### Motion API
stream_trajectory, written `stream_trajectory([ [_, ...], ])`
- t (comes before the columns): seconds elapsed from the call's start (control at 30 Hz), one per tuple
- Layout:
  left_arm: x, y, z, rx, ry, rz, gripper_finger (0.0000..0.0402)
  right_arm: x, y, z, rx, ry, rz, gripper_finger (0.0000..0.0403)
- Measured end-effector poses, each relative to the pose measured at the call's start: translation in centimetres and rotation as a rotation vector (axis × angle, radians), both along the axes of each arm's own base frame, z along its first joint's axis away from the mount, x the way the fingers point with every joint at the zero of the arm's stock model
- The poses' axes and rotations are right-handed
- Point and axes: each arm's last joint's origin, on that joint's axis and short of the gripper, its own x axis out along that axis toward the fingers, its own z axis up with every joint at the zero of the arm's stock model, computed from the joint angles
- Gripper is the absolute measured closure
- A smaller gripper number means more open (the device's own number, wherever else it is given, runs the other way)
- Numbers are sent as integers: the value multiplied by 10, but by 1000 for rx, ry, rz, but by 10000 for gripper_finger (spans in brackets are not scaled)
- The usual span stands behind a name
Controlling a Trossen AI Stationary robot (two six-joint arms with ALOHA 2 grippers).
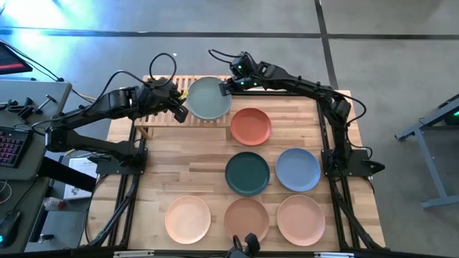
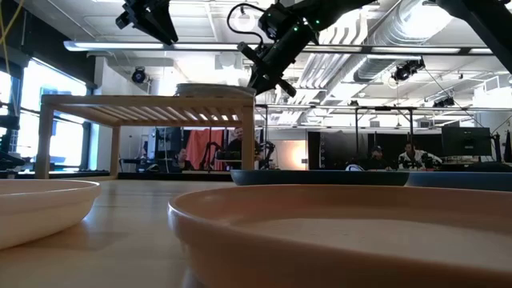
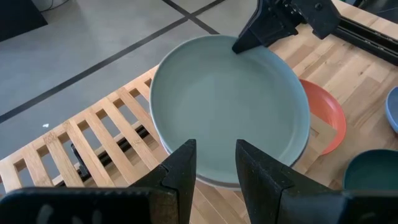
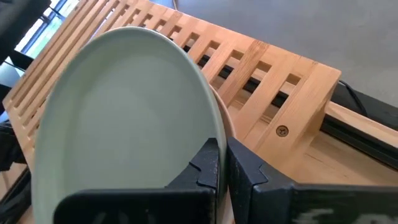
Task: Place and stack plates onto a shelf
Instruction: Stack the light blue plate on top of the white plate on the shelf
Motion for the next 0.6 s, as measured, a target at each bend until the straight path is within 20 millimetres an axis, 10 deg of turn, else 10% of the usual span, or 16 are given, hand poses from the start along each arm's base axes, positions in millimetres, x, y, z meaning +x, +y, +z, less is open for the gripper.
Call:
stream_trajectory([
  [0.6, 0, 0, 0, -1, -1, 1, 302, 0, 0, 0, 2, -2, 30, 402],
])
